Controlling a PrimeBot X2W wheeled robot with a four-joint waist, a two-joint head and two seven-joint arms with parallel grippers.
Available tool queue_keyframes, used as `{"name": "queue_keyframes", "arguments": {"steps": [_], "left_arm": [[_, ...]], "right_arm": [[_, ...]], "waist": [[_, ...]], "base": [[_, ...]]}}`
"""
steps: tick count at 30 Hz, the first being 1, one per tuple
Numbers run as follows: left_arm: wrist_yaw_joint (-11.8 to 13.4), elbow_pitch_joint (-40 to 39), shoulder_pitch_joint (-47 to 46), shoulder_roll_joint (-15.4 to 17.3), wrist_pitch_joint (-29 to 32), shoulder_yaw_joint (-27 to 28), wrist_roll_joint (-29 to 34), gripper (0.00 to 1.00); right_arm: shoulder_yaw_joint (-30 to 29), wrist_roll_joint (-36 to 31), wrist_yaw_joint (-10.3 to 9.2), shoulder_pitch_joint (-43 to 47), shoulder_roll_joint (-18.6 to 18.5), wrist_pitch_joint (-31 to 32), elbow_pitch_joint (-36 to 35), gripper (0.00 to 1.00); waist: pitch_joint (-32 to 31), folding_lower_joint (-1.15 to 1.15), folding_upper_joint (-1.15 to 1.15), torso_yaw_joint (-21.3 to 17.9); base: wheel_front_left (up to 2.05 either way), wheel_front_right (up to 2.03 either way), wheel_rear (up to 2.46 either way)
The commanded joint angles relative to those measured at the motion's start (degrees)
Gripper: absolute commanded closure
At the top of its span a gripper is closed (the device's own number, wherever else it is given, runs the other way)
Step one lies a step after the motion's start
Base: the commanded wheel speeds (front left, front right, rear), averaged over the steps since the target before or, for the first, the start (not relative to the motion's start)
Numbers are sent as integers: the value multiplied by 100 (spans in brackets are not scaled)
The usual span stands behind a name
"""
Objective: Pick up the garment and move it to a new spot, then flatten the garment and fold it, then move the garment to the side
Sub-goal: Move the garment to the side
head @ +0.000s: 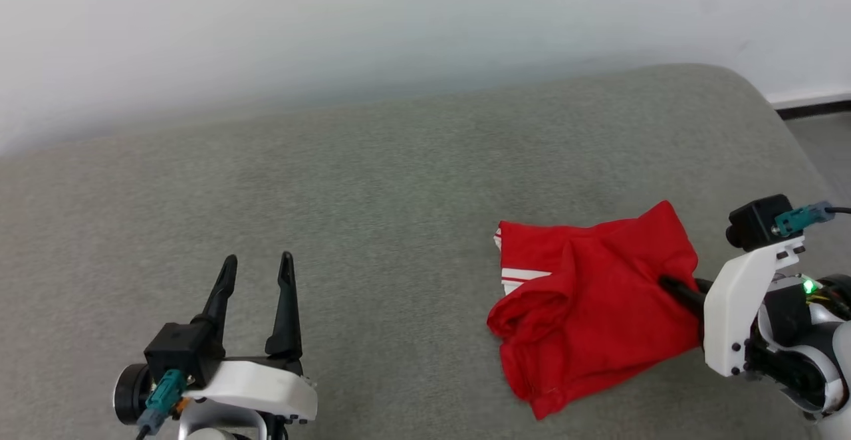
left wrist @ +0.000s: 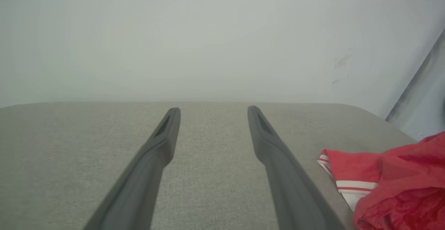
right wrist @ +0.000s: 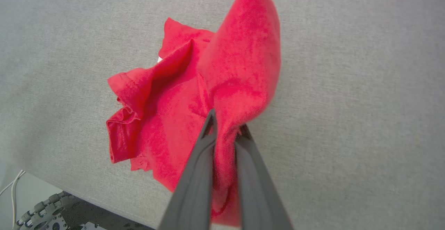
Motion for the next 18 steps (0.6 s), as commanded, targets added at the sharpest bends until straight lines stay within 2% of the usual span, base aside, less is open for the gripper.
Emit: {"name": "queue_keyframes", "arguments": {"steps": [1, 6, 10, 17, 18], "left_arm": [[-20, -29, -136, -3, -16, -9, 46, 0], [-106, -105, -506, 51, 57, -112, 195, 0], [-174, -232, -943, 169, 216, -189, 394, 0], [-382, -482, -1980, 222, 575, -424, 769, 0], [-431, -597, -2352, 233, 690, -483, 920, 0]], "right_arm": [[-2, -40, -2, -164, -24, 5, -21, 100], [-24, -261, -3, -591, -180, -294, 211, 100], [-184, -333, -2, -1071, -254, -732, 480, 100], [-876, -503, -3, -1790, -610, -1530, 1379, 100], [-1237, -602, -3, -2062, -715, -1916, 1827, 100]], "waist": [[187, 0, 0, -659], [732, 0, 0, -1167], [1315, 0, 0, -1366], [2330, 0, 0, -1205], [2727, 0, 0, -1127]], "base": [[0, 0, 0], [0, 0, 0], [0, 0, 0], [0, 0, 0], [0, 0, 0]]}}
